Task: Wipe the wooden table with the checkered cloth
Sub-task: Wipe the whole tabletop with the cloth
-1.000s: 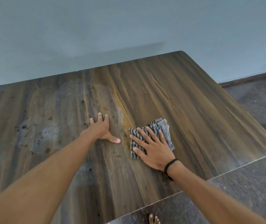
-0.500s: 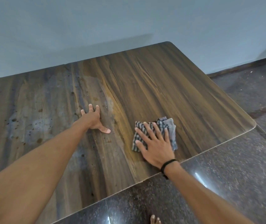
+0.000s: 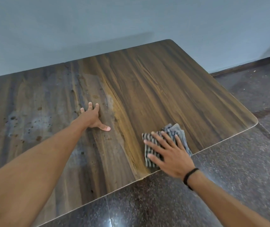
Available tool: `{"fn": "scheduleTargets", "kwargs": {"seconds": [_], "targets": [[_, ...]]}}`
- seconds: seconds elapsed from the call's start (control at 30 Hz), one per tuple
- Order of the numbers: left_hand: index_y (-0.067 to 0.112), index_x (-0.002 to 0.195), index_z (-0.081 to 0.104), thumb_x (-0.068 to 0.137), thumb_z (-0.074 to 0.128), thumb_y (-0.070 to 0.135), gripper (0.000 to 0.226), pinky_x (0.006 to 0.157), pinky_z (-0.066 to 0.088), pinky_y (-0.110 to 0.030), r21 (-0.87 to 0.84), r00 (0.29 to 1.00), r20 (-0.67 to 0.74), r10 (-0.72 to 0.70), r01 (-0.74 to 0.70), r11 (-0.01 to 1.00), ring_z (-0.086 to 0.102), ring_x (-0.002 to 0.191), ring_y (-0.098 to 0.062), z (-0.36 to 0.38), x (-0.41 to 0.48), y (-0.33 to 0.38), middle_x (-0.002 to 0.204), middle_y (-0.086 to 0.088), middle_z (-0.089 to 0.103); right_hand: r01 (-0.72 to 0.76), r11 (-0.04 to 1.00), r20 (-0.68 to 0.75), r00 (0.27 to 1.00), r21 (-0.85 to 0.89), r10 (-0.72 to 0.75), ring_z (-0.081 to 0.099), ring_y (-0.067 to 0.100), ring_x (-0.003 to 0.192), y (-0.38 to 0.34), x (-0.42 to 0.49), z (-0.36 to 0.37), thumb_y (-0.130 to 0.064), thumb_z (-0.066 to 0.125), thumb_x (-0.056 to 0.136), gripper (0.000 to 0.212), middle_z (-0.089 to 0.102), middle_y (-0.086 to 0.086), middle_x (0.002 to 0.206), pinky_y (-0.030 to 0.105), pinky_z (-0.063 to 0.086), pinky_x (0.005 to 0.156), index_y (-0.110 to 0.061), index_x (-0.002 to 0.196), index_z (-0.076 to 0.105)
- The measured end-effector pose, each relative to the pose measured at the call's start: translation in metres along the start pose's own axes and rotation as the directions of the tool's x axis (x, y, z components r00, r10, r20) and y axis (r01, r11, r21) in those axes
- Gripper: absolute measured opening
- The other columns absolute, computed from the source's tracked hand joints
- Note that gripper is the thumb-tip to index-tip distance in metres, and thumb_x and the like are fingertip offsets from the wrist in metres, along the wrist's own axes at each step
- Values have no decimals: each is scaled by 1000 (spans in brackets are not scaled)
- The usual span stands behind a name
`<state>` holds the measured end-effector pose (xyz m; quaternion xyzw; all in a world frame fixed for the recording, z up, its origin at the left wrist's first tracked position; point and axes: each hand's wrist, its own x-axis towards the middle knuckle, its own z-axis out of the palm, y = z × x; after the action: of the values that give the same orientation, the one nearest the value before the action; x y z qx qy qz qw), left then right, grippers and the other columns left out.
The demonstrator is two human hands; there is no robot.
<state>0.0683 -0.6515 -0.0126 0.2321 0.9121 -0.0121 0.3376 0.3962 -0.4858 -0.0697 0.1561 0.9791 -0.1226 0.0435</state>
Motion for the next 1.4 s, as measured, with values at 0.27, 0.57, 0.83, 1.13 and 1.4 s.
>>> {"fn": "scheduleTargets", "kwargs": {"seconds": [0.27, 0.57, 0.83, 1.13, 1.4], "targets": [[32, 153, -21, 36, 65, 87, 155, 119, 2, -58, 126, 999, 34, -29, 24, 992, -8, 147, -46, -6, 3, -30, 160, -7, -26, 224, 975, 12, 974, 6, -224, -1, 18, 157, -49, 20, 15, -75, 10, 100, 55, 7, -17, 169, 60, -9, 122, -62, 153, 7], [39, 151, -22, 42, 70, 81, 148, 119, -1, -56, 124, 997, 12, -72, 70, 990, -3, 147, -48, -11, 3, -78, 159, -14, -27, 335, 942, 29, 942, -28, -334, 0, 17, 157, -77, 52, 17, -74, 10, 101, 56, 9, -18, 169, 57, -11, 122, -59, 155, 12], [42, 149, -23, 55, 80, 71, 142, 117, 0, -60, 61, 997, 27, -78, 76, 995, -15, 142, -54, -8, 4, -81, 158, -9, -32, 306, 952, 52, 951, -34, -304, -3, 18, 157, -86, 78, 9, -73, 10, 101, 56, 7, -17, 169, 57, -11, 122, -59, 156, 8], [43, 145, -31, 58, 79, 71, 143, 117, 5, -63, 55, 989, 101, -112, 107, 993, -20, 138, -57, -14, 8, -77, 153, -5, -41, 423, 903, 55, 906, -71, -420, -1, 20, 158, -98, 67, 11, -70, 20, 103, 56, 5, -16, 170, 61, -1, 122, -56, 157, 12], [45, 140, -36, 54, 80, 71, 146, 114, 9, -68, 42, 985, 137, -107, 102, 994, -25, 137, -56, -14, 15, -80, 149, -3, -47, 391, 917, 94, 919, -80, -383, 5, 26, 158, -82, 32, 17, -70, 22, 103, 57, 8, -11, 171, 66, 5, 120, -56, 157, 11]]}}
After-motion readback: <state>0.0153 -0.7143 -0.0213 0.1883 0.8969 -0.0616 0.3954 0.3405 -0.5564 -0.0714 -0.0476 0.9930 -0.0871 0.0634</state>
